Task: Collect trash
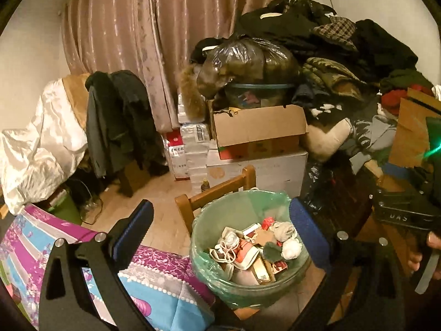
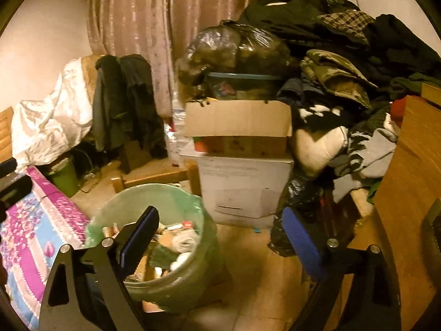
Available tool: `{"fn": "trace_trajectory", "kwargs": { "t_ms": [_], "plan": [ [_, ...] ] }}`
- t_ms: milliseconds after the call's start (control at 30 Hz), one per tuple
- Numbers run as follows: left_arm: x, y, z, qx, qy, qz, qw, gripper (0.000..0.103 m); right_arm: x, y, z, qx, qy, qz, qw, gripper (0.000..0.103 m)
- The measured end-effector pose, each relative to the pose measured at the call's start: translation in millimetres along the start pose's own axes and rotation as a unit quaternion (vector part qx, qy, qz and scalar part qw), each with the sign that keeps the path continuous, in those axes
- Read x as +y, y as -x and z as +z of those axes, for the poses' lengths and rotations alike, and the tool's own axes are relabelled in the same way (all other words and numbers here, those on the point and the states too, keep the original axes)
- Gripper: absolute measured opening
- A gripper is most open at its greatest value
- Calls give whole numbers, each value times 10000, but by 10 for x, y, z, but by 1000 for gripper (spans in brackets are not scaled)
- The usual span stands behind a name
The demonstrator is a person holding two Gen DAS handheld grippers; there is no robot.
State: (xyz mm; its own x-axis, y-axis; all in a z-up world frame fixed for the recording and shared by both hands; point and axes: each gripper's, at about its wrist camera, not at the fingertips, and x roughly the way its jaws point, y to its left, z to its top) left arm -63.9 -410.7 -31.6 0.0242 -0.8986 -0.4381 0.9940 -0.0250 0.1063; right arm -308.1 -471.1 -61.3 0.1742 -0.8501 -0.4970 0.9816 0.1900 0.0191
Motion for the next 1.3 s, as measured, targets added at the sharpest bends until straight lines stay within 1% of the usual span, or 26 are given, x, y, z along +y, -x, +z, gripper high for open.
{"fn": "trace_trajectory", "kwargs": {
  "t_ms": [100, 233, 367, 533, 767, 967, 1100, 1133, 1200, 1300],
  "plan": [
    [-10, 16, -12, -1, 67, -52, 10000, 95, 68, 18, 33, -66, 112, 38, 9999, 91],
    [22, 48, -71, 37, 251, -140, 9996, 95, 48, -2, 58, -66, -12, 61, 10000, 91],
    [-61, 64, -238, 199, 178, -95, 9996, 95, -3, -37, 67, -85, -21, 11, 10000, 91],
    [-155, 8, -499, 568, 273, -106, 9980, 96, -61, -73, -4, -44, -88, 13, 10000, 91],
    [-156, 16, -678, 735, 326, -36, 9968, 97, 63, -112, -106, -98, 214, 47, 9997, 91],
    [-188, -21, -758, 867, 348, -23, 9956, 97, 53, -160, -152, -19, 186, 54, 9998, 91],
    [-235, -58, -802, 987, 250, -188, 9946, 97, 27, -176, -155, -2, 127, 54, 9999, 91],
    [-240, -76, -819, 1067, 236, -244, 9937, 97, 27, -174, -154, -1, 123, 54, 9999, 91],
    [-243, -97, -839, 1183, 287, -233, 9923, 98, 25, -178, -153, -1, 111, 54, 9999, 91],
    [-253, -61, -848, 1130, 311, -421, 9922, 98, 27, -173, -152, 1, 134, 48, 9999, 91]
  ]
}}
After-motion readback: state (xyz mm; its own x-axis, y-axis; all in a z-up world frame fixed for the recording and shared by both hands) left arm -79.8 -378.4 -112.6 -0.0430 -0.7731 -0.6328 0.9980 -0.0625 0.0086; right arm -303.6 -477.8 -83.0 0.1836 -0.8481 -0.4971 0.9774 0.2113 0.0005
